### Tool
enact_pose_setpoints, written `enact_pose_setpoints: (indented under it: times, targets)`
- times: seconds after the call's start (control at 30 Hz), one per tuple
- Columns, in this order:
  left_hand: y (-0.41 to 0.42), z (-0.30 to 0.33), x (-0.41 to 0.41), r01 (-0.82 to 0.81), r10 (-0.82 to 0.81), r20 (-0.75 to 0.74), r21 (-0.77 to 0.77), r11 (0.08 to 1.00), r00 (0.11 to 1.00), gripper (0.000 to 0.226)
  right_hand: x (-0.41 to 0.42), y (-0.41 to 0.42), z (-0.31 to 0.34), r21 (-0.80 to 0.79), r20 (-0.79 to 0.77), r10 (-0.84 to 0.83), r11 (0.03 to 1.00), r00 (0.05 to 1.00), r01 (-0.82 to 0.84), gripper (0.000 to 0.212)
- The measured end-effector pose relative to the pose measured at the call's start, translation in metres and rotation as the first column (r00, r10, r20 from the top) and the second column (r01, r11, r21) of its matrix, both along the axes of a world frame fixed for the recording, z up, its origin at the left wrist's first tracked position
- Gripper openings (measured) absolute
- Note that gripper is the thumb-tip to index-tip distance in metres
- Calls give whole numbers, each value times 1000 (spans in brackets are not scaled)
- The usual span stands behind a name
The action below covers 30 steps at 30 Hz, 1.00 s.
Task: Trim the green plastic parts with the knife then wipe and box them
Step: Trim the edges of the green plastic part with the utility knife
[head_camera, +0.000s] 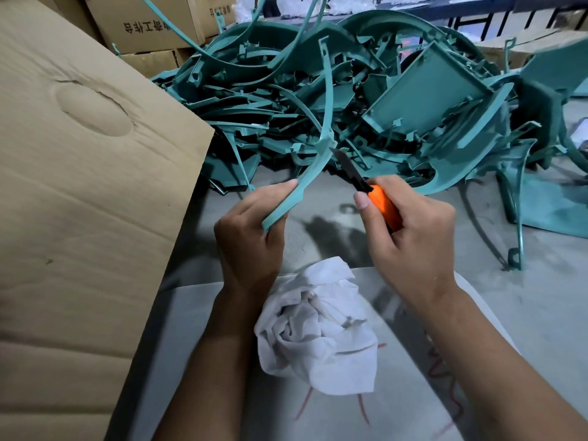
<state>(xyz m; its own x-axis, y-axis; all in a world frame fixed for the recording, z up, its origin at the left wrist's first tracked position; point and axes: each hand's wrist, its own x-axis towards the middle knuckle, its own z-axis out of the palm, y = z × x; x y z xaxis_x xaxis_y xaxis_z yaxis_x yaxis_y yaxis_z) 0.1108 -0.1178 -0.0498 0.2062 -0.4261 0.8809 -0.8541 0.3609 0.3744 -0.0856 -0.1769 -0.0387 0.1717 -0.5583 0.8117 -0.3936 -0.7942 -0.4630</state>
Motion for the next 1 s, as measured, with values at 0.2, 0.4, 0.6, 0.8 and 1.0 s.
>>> enact_pose_setpoints:
  times: [0.2,0.4,0.6,0.8,1.0]
  targets:
    - [-3,-3,1,-75,73,29,71,995,997,29,5,1,-5,76,-43,-31,997,999,35,21]
    - [-8,-5,0,-152,155,-41,70,986,987,23,11,8,-7,94,-86,48,995,995,-40,21]
    - [-6,-6,2,-169,172,-30,95,981,985,27,11,11,-4,57,-118,224,974,967,-219,22]
    - [-5,-3,-4,-75,74,16,122,990,997,31,10,3,-5,70,-1,-61,996,998,61,20]
    - [-8,-4,-13,-69,74,-52,86,994,996,9,17,11,-5,117,-29,108,988,994,-104,22]
